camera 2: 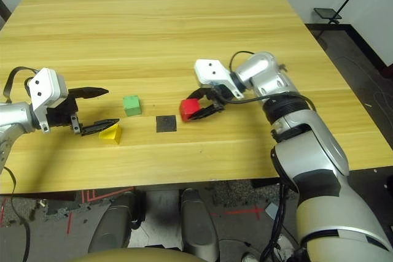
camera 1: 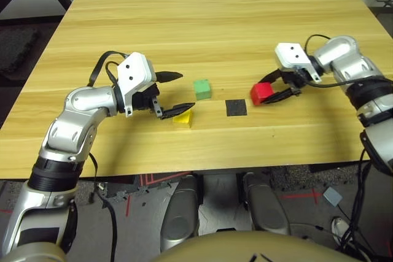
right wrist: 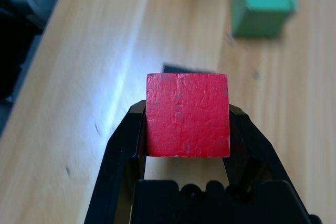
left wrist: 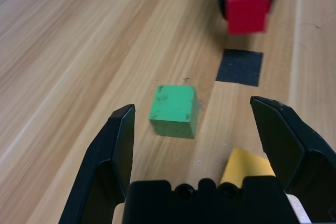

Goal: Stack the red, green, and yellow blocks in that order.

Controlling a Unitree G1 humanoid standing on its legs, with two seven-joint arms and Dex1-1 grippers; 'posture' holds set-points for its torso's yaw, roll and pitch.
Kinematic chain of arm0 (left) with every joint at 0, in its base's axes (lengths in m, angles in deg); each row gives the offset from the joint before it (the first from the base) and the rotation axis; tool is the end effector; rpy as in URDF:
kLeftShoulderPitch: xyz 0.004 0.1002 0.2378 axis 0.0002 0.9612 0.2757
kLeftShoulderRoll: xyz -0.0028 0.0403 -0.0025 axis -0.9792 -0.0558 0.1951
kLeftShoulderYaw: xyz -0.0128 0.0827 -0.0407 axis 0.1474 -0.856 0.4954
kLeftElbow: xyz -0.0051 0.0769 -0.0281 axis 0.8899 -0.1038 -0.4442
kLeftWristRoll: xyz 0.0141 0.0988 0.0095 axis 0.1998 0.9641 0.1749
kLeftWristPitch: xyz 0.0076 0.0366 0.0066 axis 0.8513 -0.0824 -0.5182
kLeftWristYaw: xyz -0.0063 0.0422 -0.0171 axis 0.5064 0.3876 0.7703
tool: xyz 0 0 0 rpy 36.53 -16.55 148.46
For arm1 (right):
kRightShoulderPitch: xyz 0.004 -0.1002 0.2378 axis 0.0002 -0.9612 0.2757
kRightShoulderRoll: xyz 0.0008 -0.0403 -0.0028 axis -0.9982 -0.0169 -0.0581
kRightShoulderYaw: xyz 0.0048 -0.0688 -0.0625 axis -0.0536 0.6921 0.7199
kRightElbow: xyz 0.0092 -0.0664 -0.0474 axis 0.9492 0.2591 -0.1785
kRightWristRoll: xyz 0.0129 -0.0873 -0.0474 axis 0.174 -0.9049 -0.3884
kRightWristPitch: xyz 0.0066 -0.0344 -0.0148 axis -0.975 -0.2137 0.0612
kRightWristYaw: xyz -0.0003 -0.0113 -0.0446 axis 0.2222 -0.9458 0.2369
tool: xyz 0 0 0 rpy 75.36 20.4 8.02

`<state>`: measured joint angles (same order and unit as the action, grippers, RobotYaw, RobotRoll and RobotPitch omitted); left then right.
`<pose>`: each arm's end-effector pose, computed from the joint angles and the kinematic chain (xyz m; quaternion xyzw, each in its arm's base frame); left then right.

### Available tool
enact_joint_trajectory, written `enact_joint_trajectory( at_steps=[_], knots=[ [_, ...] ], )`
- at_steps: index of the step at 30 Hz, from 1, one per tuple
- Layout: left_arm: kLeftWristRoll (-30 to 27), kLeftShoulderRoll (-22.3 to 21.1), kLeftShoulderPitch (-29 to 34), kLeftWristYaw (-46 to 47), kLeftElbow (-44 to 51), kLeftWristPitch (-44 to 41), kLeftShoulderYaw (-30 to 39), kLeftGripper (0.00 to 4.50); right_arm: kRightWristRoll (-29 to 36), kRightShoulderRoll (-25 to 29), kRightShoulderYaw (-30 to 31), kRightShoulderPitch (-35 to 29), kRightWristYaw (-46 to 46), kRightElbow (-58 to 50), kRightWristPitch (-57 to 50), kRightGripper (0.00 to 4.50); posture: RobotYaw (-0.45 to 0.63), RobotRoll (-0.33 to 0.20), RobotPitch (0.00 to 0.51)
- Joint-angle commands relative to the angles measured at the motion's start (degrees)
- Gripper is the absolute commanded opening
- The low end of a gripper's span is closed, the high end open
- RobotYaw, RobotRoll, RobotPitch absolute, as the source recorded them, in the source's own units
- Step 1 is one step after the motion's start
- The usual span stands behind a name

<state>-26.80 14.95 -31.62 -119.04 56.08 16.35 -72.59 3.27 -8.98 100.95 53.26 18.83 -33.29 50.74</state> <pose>0.2438 0.2347 0.1920 0.2142 0.0365 -0.4916 0.8433 0.3378 -0.1696 0.2057 -0.3185 0.1669 0.7334 0.5768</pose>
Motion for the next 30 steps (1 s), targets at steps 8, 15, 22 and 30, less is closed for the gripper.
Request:
enact_joint_trajectory(
  at_steps=[8,15,22,30],
  knots=[
    [1.0,0.9,-0.2,1.4,1.5,-1.6,-0.3,4.5,-7.6,-2.4,-1.0,-2.9,-4.8,-7.2,-6.3,2.07,0.41,-0.156,0.187],
    [0.9,1.4,0.1,2.6,2.7,-2.5,-0.2,4.5,-10.4,-4.3,-1.4,-3.2,-7.0,-5.7,-6.1,2.07,0.42,-0.156,0.196],
    [1.4,2.0,-1.6,3.5,3.2,-3.5,-1.2,4.5,-12.1,-4.7,-1.0,-4.1,-7.1,-5.4,-5.5,2.42,0.43,-0.15,0.202],
    [4.3,2.2,-8.8,1.0,-0.2,-4.9,-7.0,4.5,-8.4,-4.6,-6.1,-2.6,-4.3,-3.9,-5.8,4.49,0.39,-0.126,0.183]
  ],
)
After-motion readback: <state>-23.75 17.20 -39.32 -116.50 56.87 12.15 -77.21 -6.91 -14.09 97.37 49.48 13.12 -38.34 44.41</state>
